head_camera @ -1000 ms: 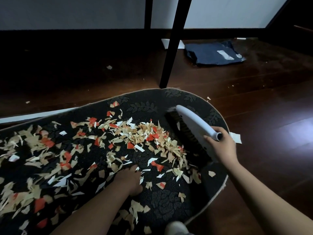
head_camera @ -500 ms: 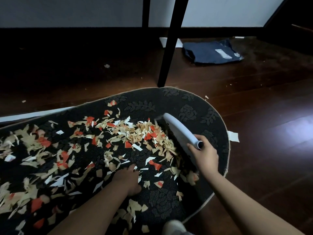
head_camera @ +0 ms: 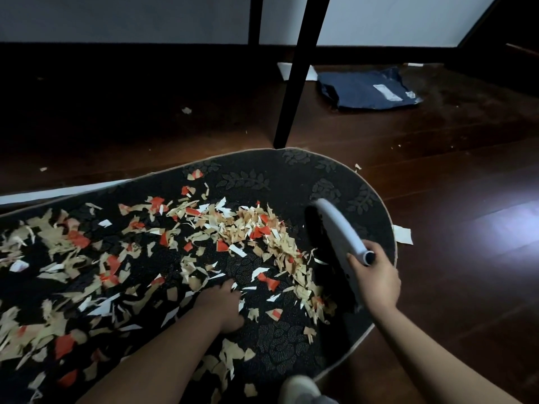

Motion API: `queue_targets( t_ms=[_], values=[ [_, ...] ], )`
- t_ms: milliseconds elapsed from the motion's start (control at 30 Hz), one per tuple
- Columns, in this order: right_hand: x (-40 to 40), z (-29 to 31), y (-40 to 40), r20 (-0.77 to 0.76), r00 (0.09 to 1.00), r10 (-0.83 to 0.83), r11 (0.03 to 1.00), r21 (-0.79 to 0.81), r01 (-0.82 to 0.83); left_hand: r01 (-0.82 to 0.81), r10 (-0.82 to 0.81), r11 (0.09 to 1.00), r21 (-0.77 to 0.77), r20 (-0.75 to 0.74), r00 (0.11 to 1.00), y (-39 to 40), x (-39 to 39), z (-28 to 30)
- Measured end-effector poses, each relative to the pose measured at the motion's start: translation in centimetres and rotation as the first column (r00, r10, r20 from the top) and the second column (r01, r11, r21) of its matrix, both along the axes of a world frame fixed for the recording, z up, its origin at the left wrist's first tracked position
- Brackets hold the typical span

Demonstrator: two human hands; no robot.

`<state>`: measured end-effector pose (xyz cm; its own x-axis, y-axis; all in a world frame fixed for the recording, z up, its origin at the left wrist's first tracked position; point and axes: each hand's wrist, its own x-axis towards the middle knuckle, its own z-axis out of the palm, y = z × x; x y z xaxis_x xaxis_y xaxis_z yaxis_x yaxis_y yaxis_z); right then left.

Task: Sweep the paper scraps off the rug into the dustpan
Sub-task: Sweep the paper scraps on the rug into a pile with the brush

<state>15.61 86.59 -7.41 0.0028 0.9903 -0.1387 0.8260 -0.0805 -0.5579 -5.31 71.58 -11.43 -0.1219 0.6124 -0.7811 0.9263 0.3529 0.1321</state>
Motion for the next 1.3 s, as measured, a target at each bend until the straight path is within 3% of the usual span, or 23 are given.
queue_targets(
  t_ms=[100, 333, 600, 767, 900, 1067, 1300],
  values=[
    [-2.2, -0.3, -1.4, 0.014, 0.994, 0.113, 0.993, -0.019, -0.112, -0.002, 0.002, 1.000, 0.001, 0.001, 1.000, 0.0, 0.0, 0.0],
    [-2.8, 0.5, -0.7, -0.106, 0.975, 0.197, 0.980, 0.038, -0.194, -0.006, 0.006, 1.000, 0.002, 0.007, 1.000, 0.1, -0.1, -0.1],
    [-1.6, 0.6, 2.3, -0.001, 1.000, 0.023, 0.998, 0.054, -0.023, -0.078, 0.084, 0.989, 0.123, -0.037, 0.996, -0.1, -0.9, -0.7],
    [-3.9, -0.2, -0.2, 0.116, 0.967, 0.228, 0.973, 0.003, -0.230, -0.104, 0.111, 0.984, 0.142, -0.047, 0.993, -0.3, -1.2, -1.1],
    [-5.2, -0.2, -1.5, 0.027, 0.944, 0.329, 0.944, -0.008, -0.329, -0.101, 0.109, 0.985, 0.139, -0.050, 0.993, -0.2, -1.0, -1.2],
    [-4.7, 1.2, 0.7, -0.059, 0.957, 0.284, 0.954, 0.112, -0.277, -0.100, 0.106, 0.986, 0.135, -0.039, 0.994, -0.1, -1.3, -1.1],
    [-3.7, 0.3, 3.2, 0.037, 0.994, 0.099, 0.993, 0.067, -0.101, -0.080, 0.088, 0.986, 0.146, -0.049, 0.995, -0.8, -1.9, -1.3]
  ],
)
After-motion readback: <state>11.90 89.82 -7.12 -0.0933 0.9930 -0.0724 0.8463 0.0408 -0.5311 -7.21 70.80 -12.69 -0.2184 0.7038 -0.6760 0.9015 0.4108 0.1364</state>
